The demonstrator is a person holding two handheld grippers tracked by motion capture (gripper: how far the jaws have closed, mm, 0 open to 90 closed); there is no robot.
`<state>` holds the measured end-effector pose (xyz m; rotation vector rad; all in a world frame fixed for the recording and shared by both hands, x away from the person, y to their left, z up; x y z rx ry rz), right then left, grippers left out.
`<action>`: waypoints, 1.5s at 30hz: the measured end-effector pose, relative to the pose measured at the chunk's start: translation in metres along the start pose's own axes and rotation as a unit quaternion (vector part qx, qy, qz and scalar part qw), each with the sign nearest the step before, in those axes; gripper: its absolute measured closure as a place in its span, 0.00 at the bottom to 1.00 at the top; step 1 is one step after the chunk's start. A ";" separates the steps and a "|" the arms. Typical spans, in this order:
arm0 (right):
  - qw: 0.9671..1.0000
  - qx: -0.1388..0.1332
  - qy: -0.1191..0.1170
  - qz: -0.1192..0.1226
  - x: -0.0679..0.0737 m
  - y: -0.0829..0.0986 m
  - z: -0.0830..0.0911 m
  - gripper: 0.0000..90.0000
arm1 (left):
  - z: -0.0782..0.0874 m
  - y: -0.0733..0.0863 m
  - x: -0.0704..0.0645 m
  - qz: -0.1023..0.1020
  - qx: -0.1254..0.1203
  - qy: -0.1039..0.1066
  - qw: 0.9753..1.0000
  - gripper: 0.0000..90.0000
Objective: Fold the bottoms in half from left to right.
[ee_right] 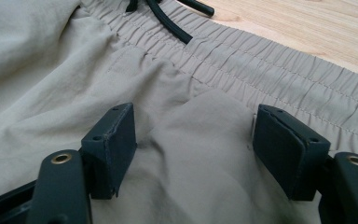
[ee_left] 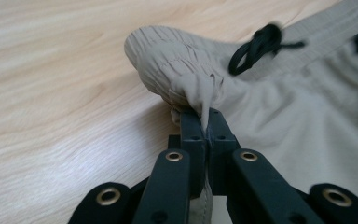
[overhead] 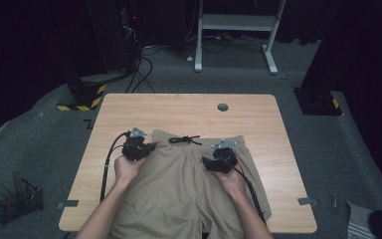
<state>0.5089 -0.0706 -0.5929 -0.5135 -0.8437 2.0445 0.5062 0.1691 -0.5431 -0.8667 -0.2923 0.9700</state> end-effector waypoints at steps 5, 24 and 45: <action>1.000 0.000 0.002 0.000 0.000 0.000 -0.001 0.33 | 0.006 -0.014 -0.010 -0.018 -0.005 0.010 1.000 0.98; 1.000 0.000 0.004 0.000 0.021 -0.017 -0.017 0.34 | 0.025 -0.046 -0.021 0.000 -0.062 0.056 0.996 0.98; 1.000 0.000 -0.012 0.015 0.046 -0.035 -0.034 0.34 | -0.007 -0.084 -0.068 -0.014 -0.071 0.115 0.991 0.98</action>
Point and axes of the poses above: each handheld gripper's, and its own axes: z roughly backward along the jaws, y roughly out of its underside, x roughly to its left, the point moved 10 cm from there along -z, roughly forward along the jaws, and after that the axes turned 3 degrees about y, right-handed, at the moved point
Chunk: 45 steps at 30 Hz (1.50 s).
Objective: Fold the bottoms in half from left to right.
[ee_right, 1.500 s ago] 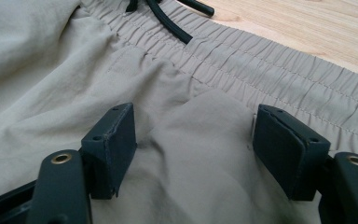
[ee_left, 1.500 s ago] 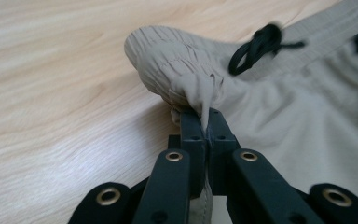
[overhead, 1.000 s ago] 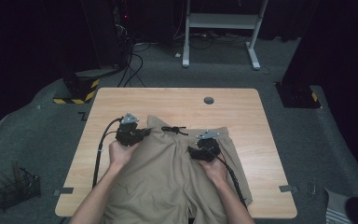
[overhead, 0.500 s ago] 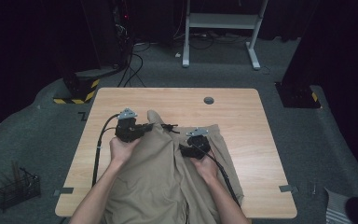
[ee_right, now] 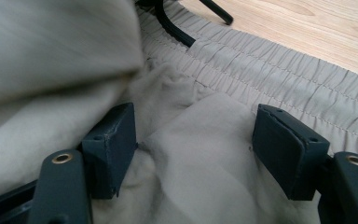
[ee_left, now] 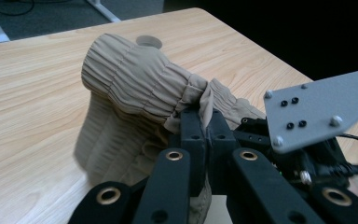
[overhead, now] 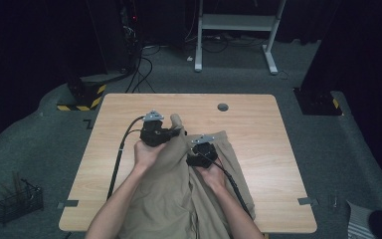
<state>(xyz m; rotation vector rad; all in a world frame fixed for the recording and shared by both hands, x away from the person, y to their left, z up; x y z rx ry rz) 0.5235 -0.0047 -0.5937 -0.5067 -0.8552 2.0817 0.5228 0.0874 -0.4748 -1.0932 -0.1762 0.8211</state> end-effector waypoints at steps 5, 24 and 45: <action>1.000 0.002 -0.020 -0.013 -0.002 0.003 0.014 0.40 | -0.009 0.001 0.001 0.008 -0.003 0.005 1.000 0.98; 1.000 0.016 -0.002 -0.004 -0.079 0.059 0.058 0.34 | -0.011 0.003 0.003 0.011 -0.004 0.001 1.000 0.98; 1.000 0.001 0.005 -0.010 -0.061 0.047 0.045 0.34 | -0.054 -0.018 -0.033 -0.038 0.033 0.024 0.998 0.98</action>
Point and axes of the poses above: each handheld gripper's, and its own axes: z roughly backward along the jaws, y roughly out of its underside, x roughly to its left, the point moved 10 cm from there along -z, roughly forward along the jaws, and after that the axes turned 3 degrees about y, right-handed, at the moved point
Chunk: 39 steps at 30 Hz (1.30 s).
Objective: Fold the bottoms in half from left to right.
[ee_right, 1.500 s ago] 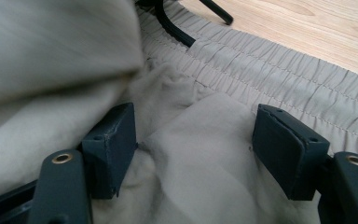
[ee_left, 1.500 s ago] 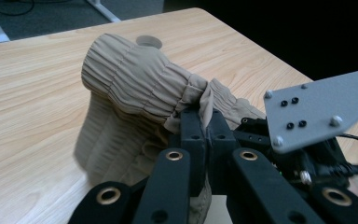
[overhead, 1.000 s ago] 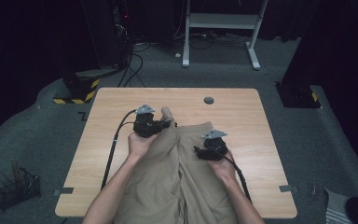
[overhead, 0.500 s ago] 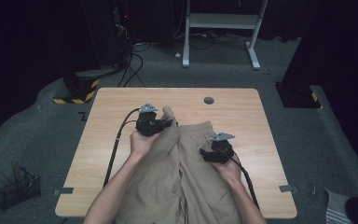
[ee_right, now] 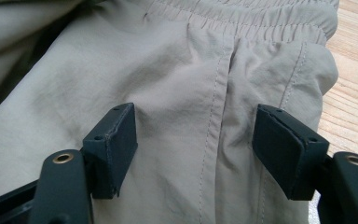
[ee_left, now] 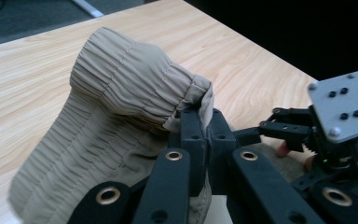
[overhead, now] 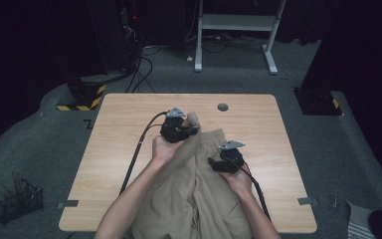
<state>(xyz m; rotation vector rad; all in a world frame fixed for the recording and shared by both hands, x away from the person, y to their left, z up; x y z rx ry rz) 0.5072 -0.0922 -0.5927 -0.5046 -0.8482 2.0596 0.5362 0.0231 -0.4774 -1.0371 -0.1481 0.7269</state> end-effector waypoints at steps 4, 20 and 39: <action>1.000 0.000 0.000 0.000 0.000 0.000 0.000 0.34 | -0.017 0.000 -0.012 -0.005 0.007 0.014 1.000 0.98; 1.000 0.000 0.001 0.000 0.000 0.000 0.000 0.34 | -0.081 0.036 -0.018 0.022 0.060 0.034 0.997 0.92; 1.000 0.000 0.002 -0.001 0.000 0.000 0.000 0.34 | -0.016 0.019 -0.011 0.005 0.008 0.001 1.000 0.44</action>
Point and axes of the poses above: each handheld gripper's, and its own axes: z roughly backward along the jaws, y roughly out of its underside, x roughly to its left, the point moved 10 cm from there along -z, roughly forward along the jaws, and after that the axes turned 3 degrees about y, right-handed, at the moved point
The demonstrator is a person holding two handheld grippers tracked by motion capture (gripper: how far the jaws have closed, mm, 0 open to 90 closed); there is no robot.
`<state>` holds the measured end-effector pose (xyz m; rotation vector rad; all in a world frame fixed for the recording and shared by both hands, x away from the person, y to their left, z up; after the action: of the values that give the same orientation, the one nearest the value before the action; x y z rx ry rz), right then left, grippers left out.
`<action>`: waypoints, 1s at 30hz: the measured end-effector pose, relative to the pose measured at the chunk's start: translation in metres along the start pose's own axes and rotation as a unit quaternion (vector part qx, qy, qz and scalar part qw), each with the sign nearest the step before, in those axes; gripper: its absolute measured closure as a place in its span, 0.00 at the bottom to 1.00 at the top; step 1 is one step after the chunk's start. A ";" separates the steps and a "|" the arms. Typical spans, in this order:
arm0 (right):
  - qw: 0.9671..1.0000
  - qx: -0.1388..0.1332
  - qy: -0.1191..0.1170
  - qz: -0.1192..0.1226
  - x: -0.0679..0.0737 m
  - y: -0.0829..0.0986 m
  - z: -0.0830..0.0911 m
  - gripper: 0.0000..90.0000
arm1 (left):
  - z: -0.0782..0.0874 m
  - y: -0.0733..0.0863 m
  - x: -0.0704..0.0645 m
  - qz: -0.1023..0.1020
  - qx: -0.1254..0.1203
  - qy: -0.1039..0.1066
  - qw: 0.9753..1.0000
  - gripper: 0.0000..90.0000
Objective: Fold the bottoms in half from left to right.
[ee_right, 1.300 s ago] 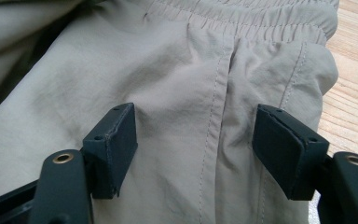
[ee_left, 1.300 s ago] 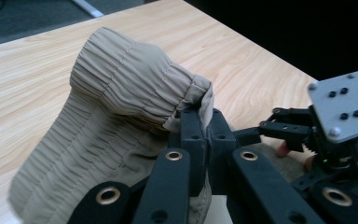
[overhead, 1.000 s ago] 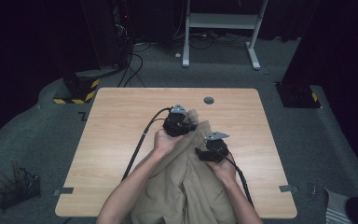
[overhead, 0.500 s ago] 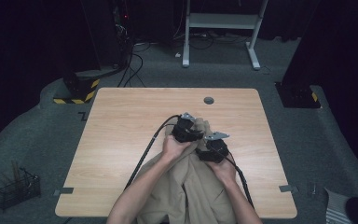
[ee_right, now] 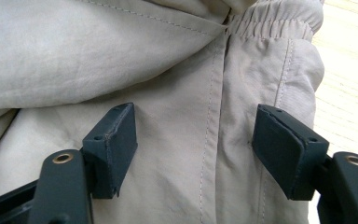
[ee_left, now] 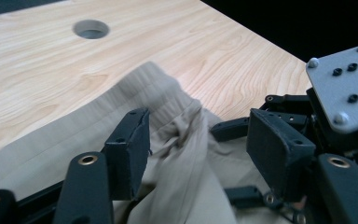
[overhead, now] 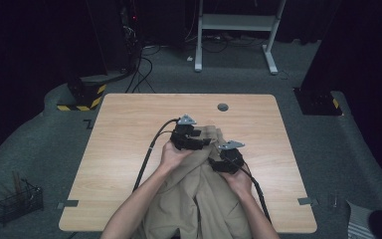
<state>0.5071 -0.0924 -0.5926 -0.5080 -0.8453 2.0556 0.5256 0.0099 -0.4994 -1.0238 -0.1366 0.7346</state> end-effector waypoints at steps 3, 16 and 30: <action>1.000 0.000 0.000 -0.001 0.000 0.000 0.000 0.34 | 0.015 0.008 0.007 0.000 0.000 -0.013 1.000 0.42; 1.000 -0.002 -0.004 -0.007 0.001 0.002 0.011 0.38 | 0.061 0.065 0.020 0.035 0.016 -0.023 0.999 0.35; 1.000 0.002 -0.025 0.011 0.011 0.022 0.027 0.42 | 0.052 0.107 0.011 0.061 0.063 0.011 0.996 0.72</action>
<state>0.4726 -0.1033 -0.5908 -0.4667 -0.8672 2.0968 0.4587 0.0870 -0.5616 -0.9246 -0.0077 0.8314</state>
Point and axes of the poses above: each handheld gripper's, and its own axes: z roughly backward along the jaws, y roughly out of its underside, x roughly to its left, the point moved 10 cm from there along -z, roughly forward along the jaws, and after that the axes turned 3 degrees about y, right-handed, at the moved point
